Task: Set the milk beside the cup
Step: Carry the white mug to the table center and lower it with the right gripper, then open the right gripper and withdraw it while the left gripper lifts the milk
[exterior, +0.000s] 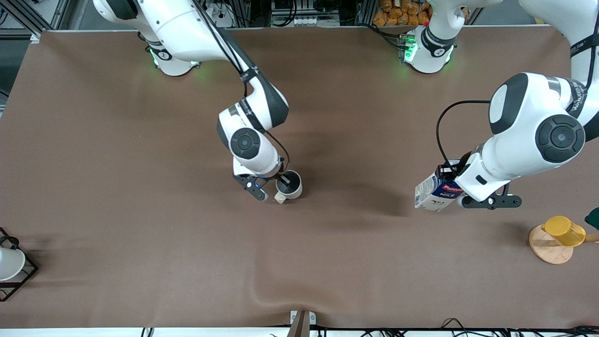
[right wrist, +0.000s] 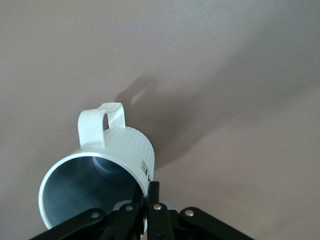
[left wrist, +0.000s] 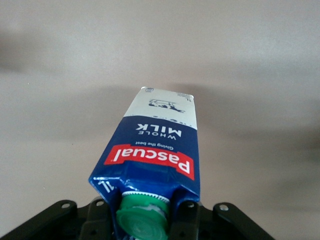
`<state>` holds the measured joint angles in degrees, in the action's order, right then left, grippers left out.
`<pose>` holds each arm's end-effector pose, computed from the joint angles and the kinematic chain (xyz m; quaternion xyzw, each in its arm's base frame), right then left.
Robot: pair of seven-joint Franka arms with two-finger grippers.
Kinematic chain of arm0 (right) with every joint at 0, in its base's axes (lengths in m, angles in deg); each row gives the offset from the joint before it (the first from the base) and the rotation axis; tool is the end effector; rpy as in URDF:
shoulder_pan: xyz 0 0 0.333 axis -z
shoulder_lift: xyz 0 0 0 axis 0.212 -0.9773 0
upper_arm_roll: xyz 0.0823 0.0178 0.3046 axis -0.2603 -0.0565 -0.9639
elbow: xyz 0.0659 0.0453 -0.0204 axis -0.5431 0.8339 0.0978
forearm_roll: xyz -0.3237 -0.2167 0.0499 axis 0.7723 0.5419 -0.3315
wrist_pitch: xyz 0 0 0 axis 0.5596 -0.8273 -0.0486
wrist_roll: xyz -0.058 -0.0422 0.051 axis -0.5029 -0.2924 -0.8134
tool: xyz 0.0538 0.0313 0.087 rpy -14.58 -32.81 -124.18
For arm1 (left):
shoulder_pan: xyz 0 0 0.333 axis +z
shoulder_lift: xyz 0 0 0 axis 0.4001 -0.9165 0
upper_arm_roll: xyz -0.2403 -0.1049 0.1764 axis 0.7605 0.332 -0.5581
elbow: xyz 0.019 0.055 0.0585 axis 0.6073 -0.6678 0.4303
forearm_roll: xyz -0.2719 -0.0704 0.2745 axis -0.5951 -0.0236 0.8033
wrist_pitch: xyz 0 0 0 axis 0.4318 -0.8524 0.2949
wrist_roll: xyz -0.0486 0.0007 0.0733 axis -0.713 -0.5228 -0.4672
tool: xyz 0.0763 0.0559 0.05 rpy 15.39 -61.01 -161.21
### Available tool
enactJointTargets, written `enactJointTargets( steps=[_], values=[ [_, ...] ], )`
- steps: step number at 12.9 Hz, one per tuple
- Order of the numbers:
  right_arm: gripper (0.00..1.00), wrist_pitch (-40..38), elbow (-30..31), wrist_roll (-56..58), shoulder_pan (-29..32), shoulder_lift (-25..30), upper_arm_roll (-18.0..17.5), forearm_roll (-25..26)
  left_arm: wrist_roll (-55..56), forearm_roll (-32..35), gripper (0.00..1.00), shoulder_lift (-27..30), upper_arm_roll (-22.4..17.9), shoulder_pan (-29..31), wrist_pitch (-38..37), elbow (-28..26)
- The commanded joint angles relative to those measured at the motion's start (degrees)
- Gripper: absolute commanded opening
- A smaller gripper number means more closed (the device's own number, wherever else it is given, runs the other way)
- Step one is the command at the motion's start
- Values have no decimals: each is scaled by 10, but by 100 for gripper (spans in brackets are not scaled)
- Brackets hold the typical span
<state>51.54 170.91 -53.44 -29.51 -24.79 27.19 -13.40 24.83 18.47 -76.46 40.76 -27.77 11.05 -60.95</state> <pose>0.5633 0.4378 0.2551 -0.9298 0.3583 0.0694 0.0478 0.6353 -0.1376 0.4576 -0.9974 0.0003 0.0724 0.0043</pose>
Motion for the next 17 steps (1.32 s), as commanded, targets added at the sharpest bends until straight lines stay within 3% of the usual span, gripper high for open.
enactJointTargets(
  steps=[1,3,5,6,9,14,17],
  values=[
    [98,8,-25,-27,-3,-15,7,-7,9,1,0,11,14,2,-13,-10],
    [100,-17,-45,-22,3,-5,10,-2,10,1,0,10,26,1,-23,-12],
    [100,-161,-107,-6,47,2,11,-2,32,0,0,5,46,-1,-24,-12],
    [100,-225,-138,37,73,7,13,-1,63,0,0,4,65,-3,-25,-13],
    [100,-333,-134,267,188,74,14,-1,109,1,0,4,95,-28,-67,-12],
    [100,-383,-134,589,368,88,17,17,260,-14,0,-13,111,-148,-69,-6],
    [100,-383,-125,689,421,99,17,35,334,-38,0,-61,111,-208,-60,28]
  ],
)
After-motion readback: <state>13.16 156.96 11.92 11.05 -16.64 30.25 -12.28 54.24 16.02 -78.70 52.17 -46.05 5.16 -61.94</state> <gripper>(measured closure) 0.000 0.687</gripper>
